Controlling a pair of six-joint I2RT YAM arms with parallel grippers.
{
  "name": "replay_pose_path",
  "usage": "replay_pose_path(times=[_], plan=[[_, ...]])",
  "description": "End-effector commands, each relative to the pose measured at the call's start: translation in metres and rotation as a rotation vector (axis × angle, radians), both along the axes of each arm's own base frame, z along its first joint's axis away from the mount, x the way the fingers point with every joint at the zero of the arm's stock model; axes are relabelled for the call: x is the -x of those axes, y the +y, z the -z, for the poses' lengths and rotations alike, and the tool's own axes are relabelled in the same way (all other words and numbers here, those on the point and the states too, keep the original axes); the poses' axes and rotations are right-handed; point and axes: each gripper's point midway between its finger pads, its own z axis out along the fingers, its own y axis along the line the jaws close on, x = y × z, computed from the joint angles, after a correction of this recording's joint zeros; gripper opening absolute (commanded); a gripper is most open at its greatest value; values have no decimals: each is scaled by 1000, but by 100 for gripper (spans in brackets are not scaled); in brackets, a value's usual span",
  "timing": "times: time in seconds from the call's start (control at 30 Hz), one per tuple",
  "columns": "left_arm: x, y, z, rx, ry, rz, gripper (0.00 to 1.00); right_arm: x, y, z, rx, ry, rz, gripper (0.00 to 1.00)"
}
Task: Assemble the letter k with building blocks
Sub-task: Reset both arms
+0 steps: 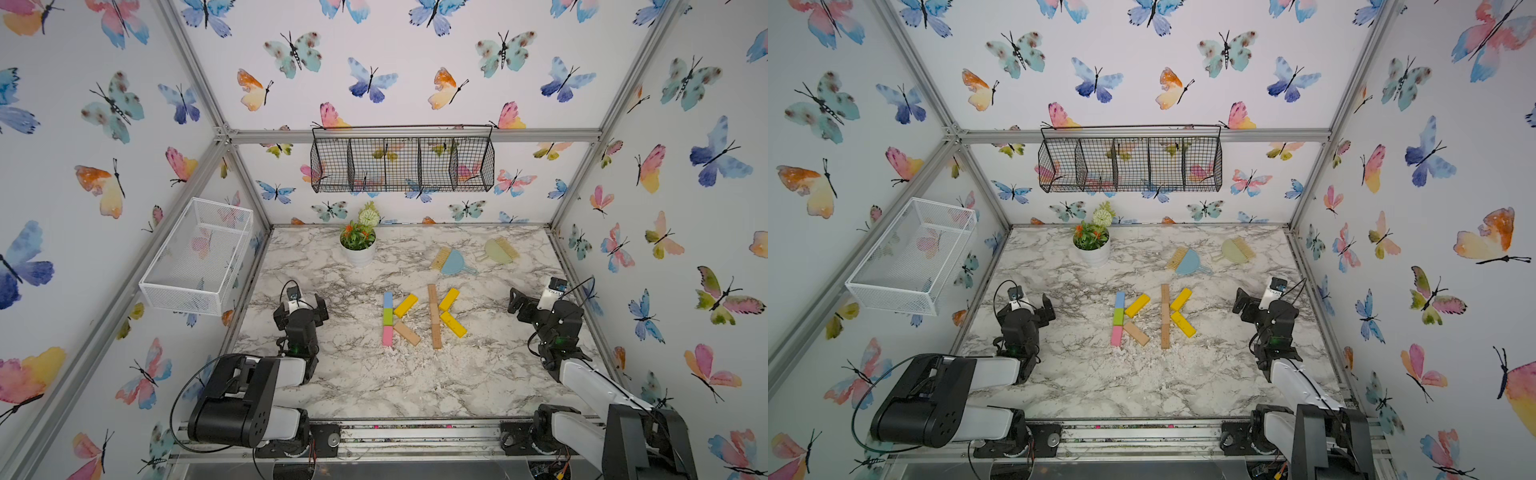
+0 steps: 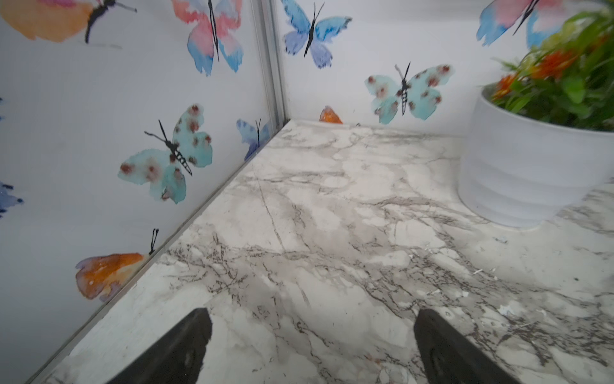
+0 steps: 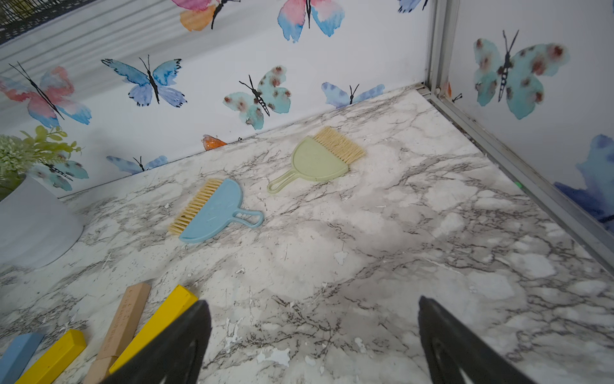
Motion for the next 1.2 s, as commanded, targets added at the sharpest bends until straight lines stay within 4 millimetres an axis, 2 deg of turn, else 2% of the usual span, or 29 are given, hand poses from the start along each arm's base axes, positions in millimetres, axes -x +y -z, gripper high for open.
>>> replay_pose_path(times=[0.0,0.07,0.13,0.37,0.53,0.73,0.8,0.87,0.97,1.03,1.1,1.17], plan=[[-4,-11,-22,-16,-113,76,98,-1,-4,-19,30,-79,14,98],[-10,-11,-16,8,-43,77,98,4,-13,-22,53,-89,65,98],[-8,-11,-20,-4,-84,73,99,8,-21,-26,66,-112,108,98],[-9,-11,-16,2,-52,73,98,25,-46,-30,136,-178,251,98],[-9,-10,-16,0,-53,70,98,31,-48,-27,163,-234,265,98],[-9,-10,-16,1,-53,70,98,10,-20,-15,172,-265,89,98],[-9,-10,-17,0,-55,70,98,-3,-19,0,171,-217,76,98],[-9,-10,-17,0,-54,69,98,-7,-18,16,168,-185,69,99],[-9,-10,-17,0,-54,71,98,-11,1,13,182,-266,-38,99],[-9,-10,-17,1,-56,69,98,-24,8,31,202,-134,-97,98],[-9,-10,-16,0,-52,70,98,-40,17,34,230,-122,-120,99],[-9,-10,-16,1,-53,70,98,-37,26,38,274,-102,-126,99]])
